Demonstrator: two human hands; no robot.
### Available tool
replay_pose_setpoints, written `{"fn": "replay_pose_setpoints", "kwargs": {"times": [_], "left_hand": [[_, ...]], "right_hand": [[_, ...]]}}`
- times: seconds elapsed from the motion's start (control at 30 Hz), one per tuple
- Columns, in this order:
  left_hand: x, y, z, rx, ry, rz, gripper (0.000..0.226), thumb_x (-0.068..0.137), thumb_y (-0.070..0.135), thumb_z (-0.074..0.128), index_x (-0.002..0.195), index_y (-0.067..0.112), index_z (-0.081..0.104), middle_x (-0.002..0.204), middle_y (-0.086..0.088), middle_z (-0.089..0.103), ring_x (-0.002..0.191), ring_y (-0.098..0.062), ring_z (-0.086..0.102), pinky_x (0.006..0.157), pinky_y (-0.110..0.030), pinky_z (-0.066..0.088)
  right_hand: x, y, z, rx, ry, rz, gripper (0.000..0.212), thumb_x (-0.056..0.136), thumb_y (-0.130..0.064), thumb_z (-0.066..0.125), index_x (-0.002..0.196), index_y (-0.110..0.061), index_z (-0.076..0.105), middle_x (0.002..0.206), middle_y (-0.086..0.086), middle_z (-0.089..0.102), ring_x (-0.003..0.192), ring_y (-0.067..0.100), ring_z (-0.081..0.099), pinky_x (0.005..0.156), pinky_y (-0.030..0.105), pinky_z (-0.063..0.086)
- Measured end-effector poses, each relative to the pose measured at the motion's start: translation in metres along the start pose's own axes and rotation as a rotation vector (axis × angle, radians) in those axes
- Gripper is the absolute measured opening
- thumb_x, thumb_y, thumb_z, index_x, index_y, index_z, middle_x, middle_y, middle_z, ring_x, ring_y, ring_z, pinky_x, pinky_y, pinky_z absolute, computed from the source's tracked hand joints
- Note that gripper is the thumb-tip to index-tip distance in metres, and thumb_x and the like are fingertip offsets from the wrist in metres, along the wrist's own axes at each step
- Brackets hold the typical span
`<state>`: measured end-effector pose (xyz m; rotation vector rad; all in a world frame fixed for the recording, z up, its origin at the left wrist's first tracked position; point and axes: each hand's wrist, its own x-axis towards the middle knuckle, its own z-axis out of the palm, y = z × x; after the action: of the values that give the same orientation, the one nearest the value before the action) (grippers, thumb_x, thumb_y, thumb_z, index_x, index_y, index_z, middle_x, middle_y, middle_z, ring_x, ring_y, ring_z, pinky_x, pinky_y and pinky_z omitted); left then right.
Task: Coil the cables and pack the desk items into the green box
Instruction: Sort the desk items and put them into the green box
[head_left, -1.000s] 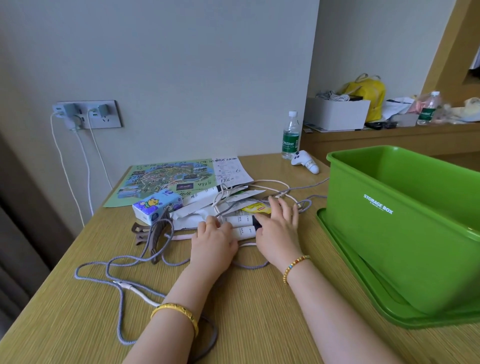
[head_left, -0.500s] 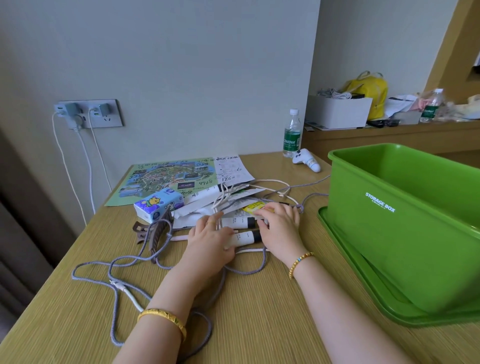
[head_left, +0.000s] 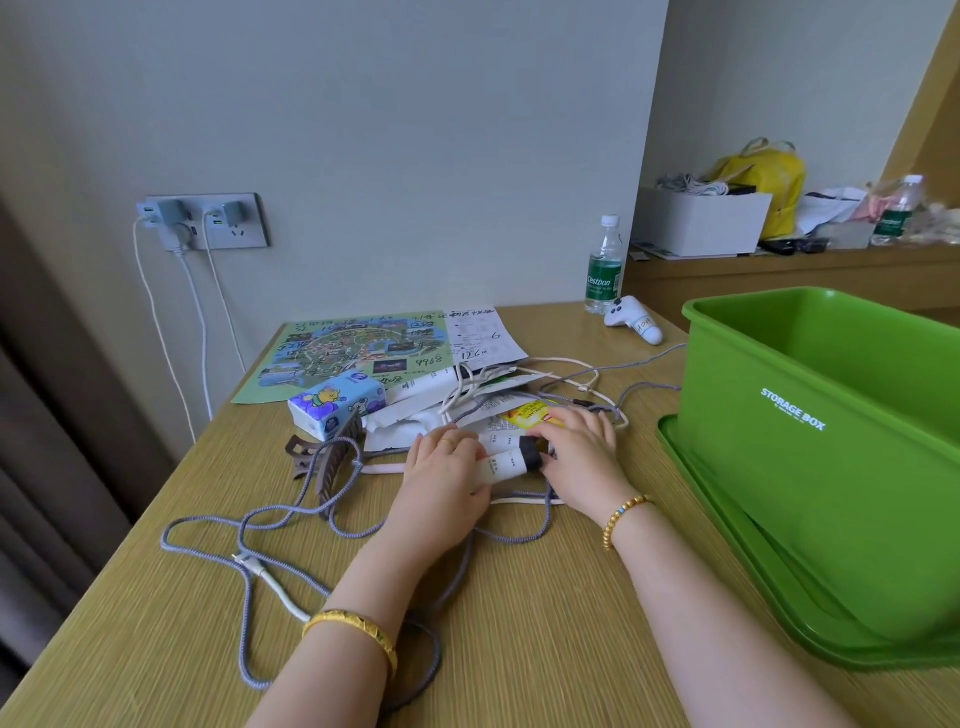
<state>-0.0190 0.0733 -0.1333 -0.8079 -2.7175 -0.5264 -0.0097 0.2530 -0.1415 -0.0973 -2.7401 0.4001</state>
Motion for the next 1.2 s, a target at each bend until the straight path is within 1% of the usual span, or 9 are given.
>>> {"fn": "replay_pose_setpoints", "kwargs": {"times": [0.17,0.27,0.37,0.5,0.6,0.73,0.87,1.03,1.2], "left_hand": [[0.001,0.008,-0.01,-0.544,0.155,-0.194,0.022,0.086,0.026,0.06,0.106,0.024,0.054,0.1,0.015,0.054,0.114,-0.014,0.044,0.083,-0.022,0.033],[0.001,0.014,-0.015,-0.666,0.201,-0.204,0.021,0.084,0.025,0.063,0.103,0.029,0.054,0.1,0.02,0.053,0.114,-0.013,0.044,0.086,-0.024,0.034],[0.0,0.022,-0.016,-0.553,0.308,-0.166,0.03,0.081,0.024,0.069,0.109,0.019,0.061,0.105,0.005,0.051,0.111,-0.018,0.039,0.09,-0.024,0.029],[-0.003,0.032,-0.026,-0.623,0.496,-0.105,0.02,0.084,0.023,0.064,0.099,0.025,0.051,0.065,0.012,0.043,0.069,-0.009,0.045,0.062,-0.021,0.034],[-0.006,0.036,-0.031,-0.837,0.493,-0.198,0.016,0.089,0.022,0.055,0.091,0.029,0.041,0.047,0.012,0.042,0.045,-0.005,0.038,0.047,-0.016,0.031],[-0.007,0.045,-0.042,-1.107,0.426,-0.311,0.009,0.092,0.018,0.051,0.093,0.026,0.049,0.071,0.005,0.066,0.056,-0.001,0.059,0.053,-0.013,0.046],[-0.007,0.062,-0.062,-1.201,0.395,-0.227,0.008,0.094,0.027,0.049,0.102,0.029,0.053,0.089,-0.004,0.069,0.066,-0.001,0.065,0.056,-0.016,0.051],[-0.003,0.107,-0.096,-1.015,0.42,0.005,0.027,0.091,0.025,0.052,0.1,0.05,0.051,0.089,-0.002,0.066,0.082,-0.022,0.064,0.075,-0.039,0.053],[0.023,0.165,-0.104,-0.72,0.314,0.172,0.03,0.088,0.025,0.056,0.118,0.027,0.054,0.081,0.006,0.06,0.077,-0.017,0.058,0.073,-0.03,0.046]], "right_hand": [[0.002,-0.003,-0.009,0.378,0.083,0.112,0.027,0.089,-0.033,0.057,0.113,-0.02,0.061,0.121,0.001,0.058,0.116,0.024,0.045,0.101,0.033,0.031],[0.0,-0.007,-0.017,0.673,0.125,0.147,0.019,0.09,-0.031,0.056,0.105,-0.019,0.059,0.104,-0.001,0.059,0.102,0.021,0.053,0.086,0.03,0.046],[-0.005,-0.016,-0.023,0.804,0.235,0.126,0.002,0.091,-0.028,0.056,0.092,-0.029,0.054,0.087,-0.006,0.058,0.083,0.009,0.055,0.066,0.008,0.042],[-0.014,-0.026,-0.026,0.857,0.334,0.091,0.008,0.091,-0.031,0.053,0.098,-0.026,0.052,0.074,-0.004,0.056,0.066,0.007,0.052,0.059,0.017,0.043],[-0.024,-0.03,-0.032,0.911,0.387,0.077,0.005,0.093,-0.031,0.051,0.096,-0.035,0.05,0.072,-0.004,0.06,0.063,0.008,0.058,0.055,0.019,0.046],[-0.043,-0.04,-0.045,0.942,0.457,0.111,0.024,0.093,-0.027,0.05,0.09,-0.051,0.046,0.081,-0.005,0.066,0.074,0.005,0.067,0.056,0.021,0.046],[-0.061,-0.05,-0.078,0.882,0.537,0.082,0.02,0.093,-0.019,0.051,0.101,-0.036,0.047,0.083,-0.003,0.065,0.074,0.017,0.064,0.062,0.045,0.053],[-0.084,-0.057,-0.144,0.362,0.785,-0.052,0.021,0.091,-0.019,0.054,0.112,-0.017,0.052,0.082,0.006,0.067,0.062,0.029,0.062,0.046,0.03,0.041],[-0.11,-0.028,-0.211,0.049,0.779,-0.037,0.022,0.094,-0.016,0.049,0.115,-0.01,0.049,0.091,0.013,0.065,0.071,0.036,0.06,0.048,0.03,0.032]]}}
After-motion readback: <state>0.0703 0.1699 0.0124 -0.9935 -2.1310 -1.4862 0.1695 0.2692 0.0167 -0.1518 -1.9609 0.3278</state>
